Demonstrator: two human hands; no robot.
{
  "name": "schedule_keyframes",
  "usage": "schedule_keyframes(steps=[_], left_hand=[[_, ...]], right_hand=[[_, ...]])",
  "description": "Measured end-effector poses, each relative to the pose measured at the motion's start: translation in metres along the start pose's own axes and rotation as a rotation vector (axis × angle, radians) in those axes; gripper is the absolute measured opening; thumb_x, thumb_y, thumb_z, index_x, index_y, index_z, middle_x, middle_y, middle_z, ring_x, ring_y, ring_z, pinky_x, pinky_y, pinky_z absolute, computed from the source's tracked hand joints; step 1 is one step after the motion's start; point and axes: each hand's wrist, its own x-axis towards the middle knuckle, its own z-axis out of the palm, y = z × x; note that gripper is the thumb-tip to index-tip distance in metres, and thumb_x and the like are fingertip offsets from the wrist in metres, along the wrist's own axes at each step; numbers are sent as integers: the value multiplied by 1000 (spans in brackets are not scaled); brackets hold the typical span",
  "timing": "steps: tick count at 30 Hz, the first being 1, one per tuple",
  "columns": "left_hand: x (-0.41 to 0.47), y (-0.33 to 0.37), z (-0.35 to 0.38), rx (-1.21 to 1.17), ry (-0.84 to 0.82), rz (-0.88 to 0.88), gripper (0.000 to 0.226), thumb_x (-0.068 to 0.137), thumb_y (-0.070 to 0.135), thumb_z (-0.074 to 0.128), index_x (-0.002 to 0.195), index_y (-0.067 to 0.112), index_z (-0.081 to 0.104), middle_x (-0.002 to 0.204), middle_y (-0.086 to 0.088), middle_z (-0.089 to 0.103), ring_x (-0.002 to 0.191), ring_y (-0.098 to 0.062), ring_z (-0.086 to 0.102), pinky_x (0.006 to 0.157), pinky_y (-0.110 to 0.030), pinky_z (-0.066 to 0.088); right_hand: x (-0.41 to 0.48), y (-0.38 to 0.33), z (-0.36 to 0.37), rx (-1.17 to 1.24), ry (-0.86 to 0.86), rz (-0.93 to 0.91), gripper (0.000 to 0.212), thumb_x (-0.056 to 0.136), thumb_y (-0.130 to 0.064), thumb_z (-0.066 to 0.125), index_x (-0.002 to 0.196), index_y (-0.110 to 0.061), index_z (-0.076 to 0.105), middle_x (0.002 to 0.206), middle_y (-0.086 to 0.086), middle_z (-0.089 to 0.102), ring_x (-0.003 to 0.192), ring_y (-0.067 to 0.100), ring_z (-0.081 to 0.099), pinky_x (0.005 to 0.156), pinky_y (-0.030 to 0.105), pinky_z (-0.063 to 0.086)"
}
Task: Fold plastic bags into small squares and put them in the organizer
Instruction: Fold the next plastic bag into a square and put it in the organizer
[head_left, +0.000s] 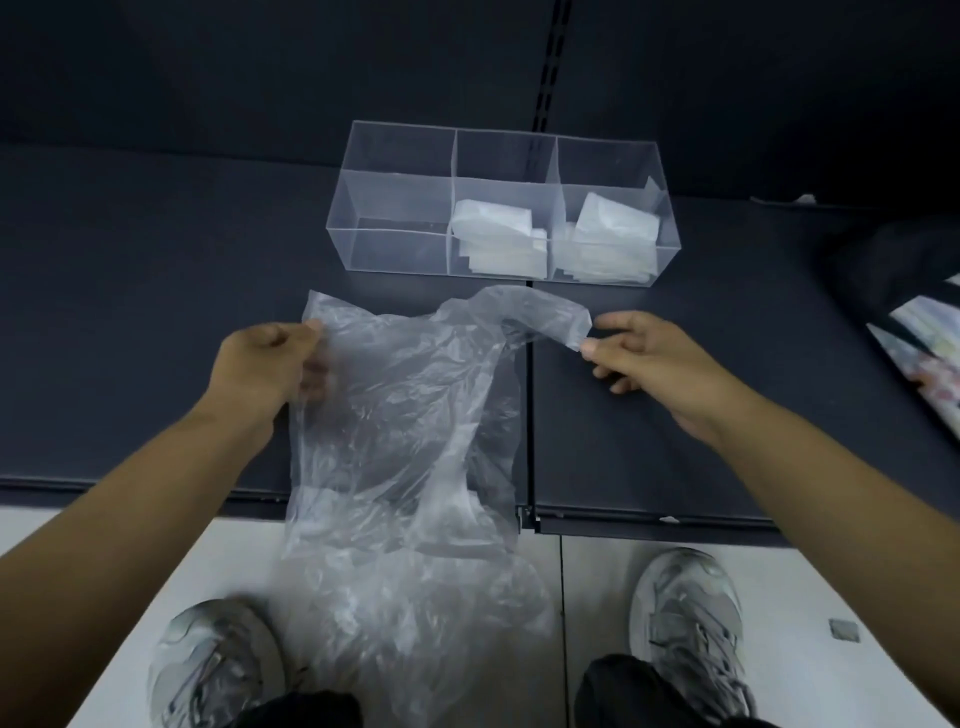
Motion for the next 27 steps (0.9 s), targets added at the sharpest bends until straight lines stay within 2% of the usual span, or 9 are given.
schedule_keyframes(steps=[5,10,14,16,18,19,22,24,27], left_hand=[[5,0,2,-47,24,-36,21,90,27,67,74,13,66,63,-2,64,36,-5,56,37,-17,45],[7,-3,1,-66,95,-36,27,91,26,64,66,17,61,56,0,63,43,-11,56,40,-19,44],[7,3,10,-198,27,-93,21,93,21,62,73,14,59,53,2,66,38,-9,60,36,-17,44],[7,6,14,-247,3,-146,19,94,23,61,77,15,59,64,-2,69,44,-12,64,43,-20,51],[9,8,14,-231,-25,-160,19,94,30,59,83,15,62,79,-4,72,62,-17,69,64,-27,58],[9,9,13,-238,-61,-158,22,94,34,59,89,14,64,87,-4,73,73,-20,72,72,-30,58],[1,7,0,-312,-194,-165,41,92,47,57,109,10,61,96,-3,74,89,-18,72,74,-30,58],[-10,0,-14,-329,-224,-187,40,92,48,55,107,11,57,93,-2,74,89,-16,72,69,-26,58],[-34,-15,-35,-336,-222,-260,37,90,44,58,105,11,54,89,-5,75,87,-17,72,61,-24,58]], right_hand=[[19,-9,19,-50,167,-35,14,89,-27,66,81,-16,68,72,-4,64,58,3,52,47,8,38],[25,-2,0,117,289,34,20,97,-19,53,79,-14,61,73,1,62,65,7,58,53,15,46],[27,6,-13,253,406,27,17,94,-13,57,78,-13,62,55,-5,64,45,2,55,45,15,45],[31,7,-19,252,519,1,14,93,-8,57,80,-12,63,56,-4,63,42,1,51,44,16,44],[33,5,-26,267,597,-49,6,92,-10,58,94,-6,62,68,2,63,51,4,54,52,18,45],[31,3,-27,258,612,-78,13,93,-14,59,102,-5,60,75,4,63,56,4,55,56,18,46],[0,-1,-12,128,450,-194,17,94,-26,59,101,-11,59,81,-3,61,65,2,57,61,17,46],[-36,-1,9,17,171,-304,21,88,-32,63,100,-16,63,86,-9,61,74,0,57,68,14,46],[-84,5,40,-197,-200,-376,43,70,-50,72,109,-36,60,102,-16,52,95,4,55,80,10,41]])
